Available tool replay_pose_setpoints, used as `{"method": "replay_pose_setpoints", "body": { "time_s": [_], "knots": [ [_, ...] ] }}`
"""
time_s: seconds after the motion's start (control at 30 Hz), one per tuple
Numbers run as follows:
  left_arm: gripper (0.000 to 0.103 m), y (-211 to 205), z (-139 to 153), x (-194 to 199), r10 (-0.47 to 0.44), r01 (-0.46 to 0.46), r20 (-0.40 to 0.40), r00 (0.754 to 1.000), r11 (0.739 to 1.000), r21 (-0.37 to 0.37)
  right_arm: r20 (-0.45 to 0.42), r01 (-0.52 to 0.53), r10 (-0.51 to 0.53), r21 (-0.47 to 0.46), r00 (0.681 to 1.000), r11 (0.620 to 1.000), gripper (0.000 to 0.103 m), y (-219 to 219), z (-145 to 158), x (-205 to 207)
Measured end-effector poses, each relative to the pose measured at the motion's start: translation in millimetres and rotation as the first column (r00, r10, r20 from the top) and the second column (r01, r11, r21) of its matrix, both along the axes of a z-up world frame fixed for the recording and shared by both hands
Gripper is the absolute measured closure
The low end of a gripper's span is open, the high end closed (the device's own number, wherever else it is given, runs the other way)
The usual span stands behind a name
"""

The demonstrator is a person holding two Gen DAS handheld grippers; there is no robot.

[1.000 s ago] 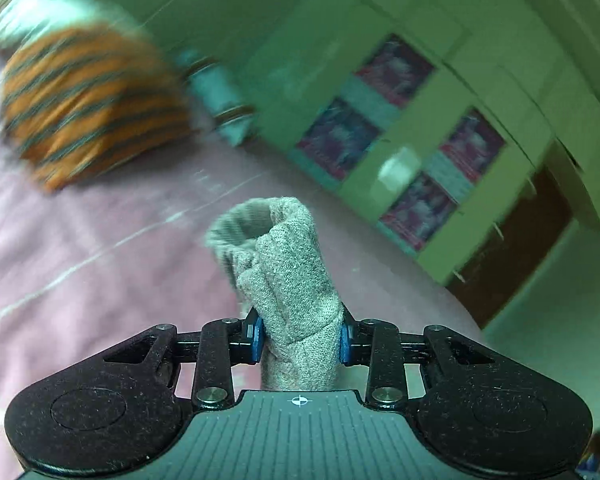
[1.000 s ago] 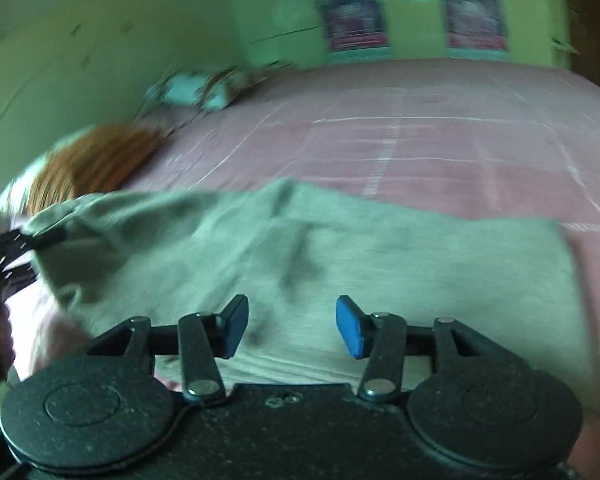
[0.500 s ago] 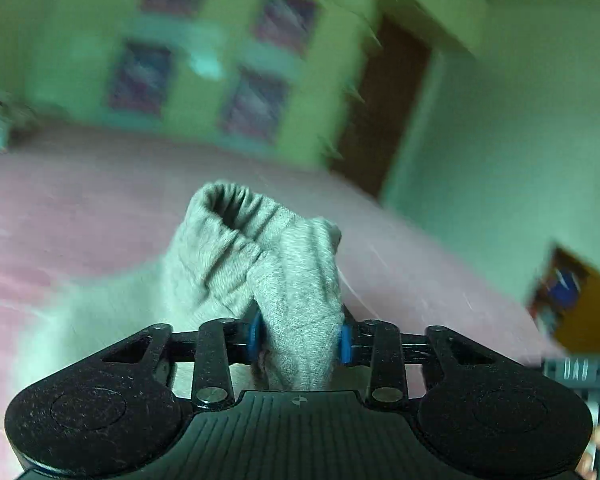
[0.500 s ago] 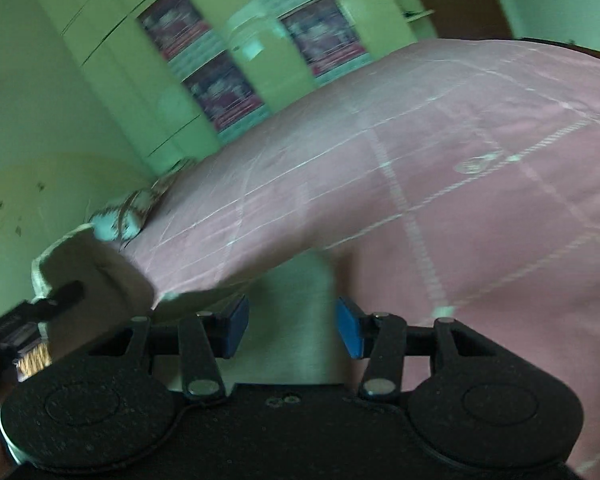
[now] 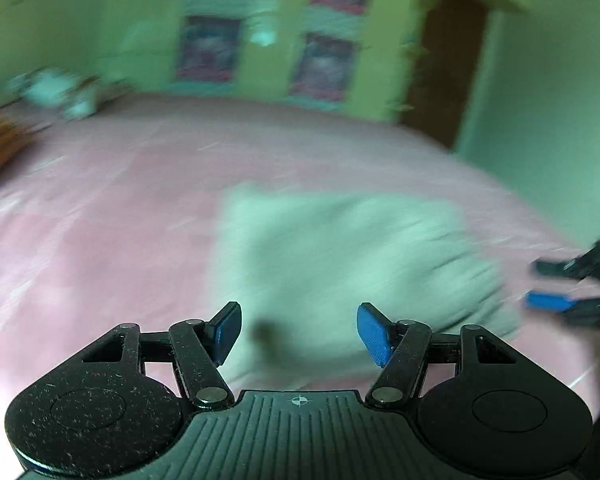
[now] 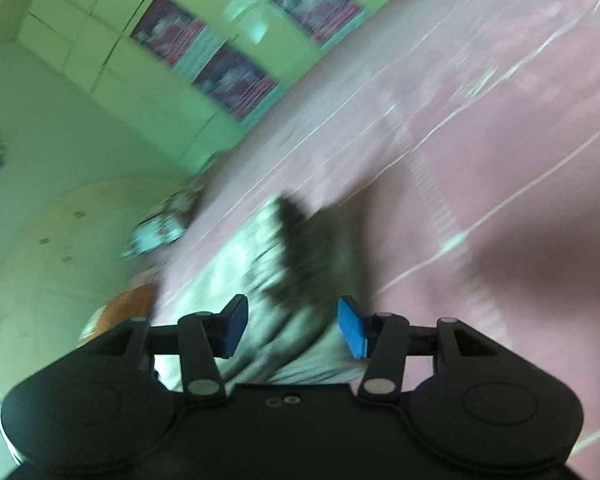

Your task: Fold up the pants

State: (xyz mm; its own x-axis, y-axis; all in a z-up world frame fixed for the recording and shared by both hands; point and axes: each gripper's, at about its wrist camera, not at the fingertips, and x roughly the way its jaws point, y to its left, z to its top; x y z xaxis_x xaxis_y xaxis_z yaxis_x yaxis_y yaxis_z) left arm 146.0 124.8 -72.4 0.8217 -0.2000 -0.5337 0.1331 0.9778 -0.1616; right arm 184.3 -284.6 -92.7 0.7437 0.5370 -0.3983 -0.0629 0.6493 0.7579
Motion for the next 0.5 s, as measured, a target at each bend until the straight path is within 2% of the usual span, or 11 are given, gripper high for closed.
{"method": "replay_pose_setpoints", "body": {
  "time_s": [0.1,0.23,0.4,0.5],
  "knots": [
    [0.039,34,-12,-19,0.055,-0.052,-0.057,0.997,0.998,0.044,-0.052,-0.020,0.021,0.023,0.998,1.000,0.060,20,-10,14],
    [0.039,32,-25,-26,0.039,-0.038,-0.074,0.996,0.999,0.016,-0.113,0.007,-0.005,0.014,0.994,1.000,0.060,38,-21,21],
    [0.039,13,-46,10,-0.004,0.002,-0.070,0.998,1.000,-0.029,-0.147,0.042,-0.037,0.027,0.988,0.999,0.057,49,-24,29],
    [0.039,9,-53,24,0.031,-0.033,-0.071,0.997,0.999,-0.022,-0.155,0.059,-0.055,0.024,0.986,0.998,0.055,56,-24,38]
  ]
}}
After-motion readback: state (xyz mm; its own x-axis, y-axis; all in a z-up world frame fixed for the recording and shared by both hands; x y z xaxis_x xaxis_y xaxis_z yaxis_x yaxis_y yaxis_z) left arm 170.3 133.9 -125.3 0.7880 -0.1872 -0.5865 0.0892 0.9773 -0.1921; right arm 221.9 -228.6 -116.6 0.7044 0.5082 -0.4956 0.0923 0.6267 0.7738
